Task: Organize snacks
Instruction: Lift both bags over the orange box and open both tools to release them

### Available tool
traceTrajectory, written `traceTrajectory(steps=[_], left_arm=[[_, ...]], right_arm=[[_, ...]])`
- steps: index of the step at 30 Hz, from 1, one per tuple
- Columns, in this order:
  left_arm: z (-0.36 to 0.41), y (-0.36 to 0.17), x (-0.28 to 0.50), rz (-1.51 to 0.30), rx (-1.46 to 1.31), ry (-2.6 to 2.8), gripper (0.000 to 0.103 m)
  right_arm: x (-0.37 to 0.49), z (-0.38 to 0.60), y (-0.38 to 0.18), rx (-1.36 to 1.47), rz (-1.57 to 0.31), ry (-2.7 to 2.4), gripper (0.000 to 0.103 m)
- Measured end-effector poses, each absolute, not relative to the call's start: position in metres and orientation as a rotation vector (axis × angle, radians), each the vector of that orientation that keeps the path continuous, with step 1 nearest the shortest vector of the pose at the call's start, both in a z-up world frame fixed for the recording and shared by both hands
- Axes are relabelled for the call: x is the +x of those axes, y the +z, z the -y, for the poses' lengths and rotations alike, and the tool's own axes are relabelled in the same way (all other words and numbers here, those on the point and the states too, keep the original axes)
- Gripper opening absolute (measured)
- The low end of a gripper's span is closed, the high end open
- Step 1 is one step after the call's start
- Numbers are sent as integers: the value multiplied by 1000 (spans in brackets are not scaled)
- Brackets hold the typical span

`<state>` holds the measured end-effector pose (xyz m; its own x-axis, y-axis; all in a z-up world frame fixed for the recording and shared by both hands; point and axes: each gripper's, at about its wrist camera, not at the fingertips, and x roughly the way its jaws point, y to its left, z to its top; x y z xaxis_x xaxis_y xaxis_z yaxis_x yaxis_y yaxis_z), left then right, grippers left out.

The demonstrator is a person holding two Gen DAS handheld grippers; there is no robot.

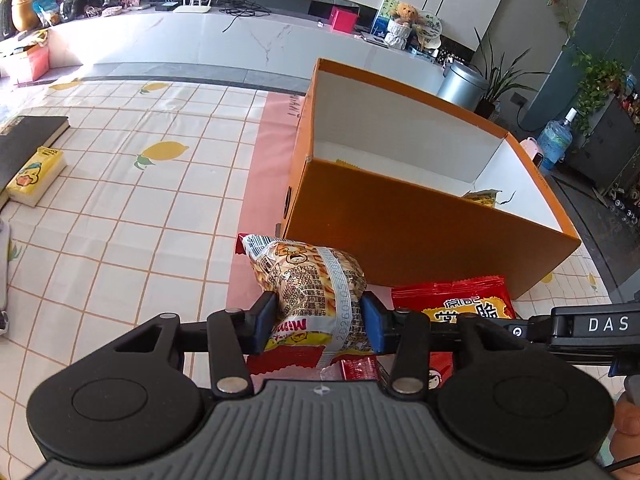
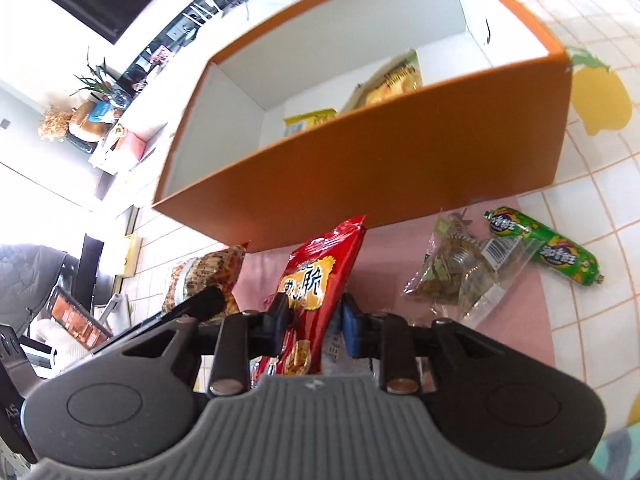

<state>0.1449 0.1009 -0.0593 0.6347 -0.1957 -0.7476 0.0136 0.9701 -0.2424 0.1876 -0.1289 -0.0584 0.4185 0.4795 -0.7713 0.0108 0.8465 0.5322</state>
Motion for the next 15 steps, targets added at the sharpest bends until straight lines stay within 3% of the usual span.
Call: traceTrajectory(steps=[15], left_arm=[[-84, -15, 99, -788, -218, -124, 51]], right_arm=[[135, 149, -1, 434, -950, 307, 20]])
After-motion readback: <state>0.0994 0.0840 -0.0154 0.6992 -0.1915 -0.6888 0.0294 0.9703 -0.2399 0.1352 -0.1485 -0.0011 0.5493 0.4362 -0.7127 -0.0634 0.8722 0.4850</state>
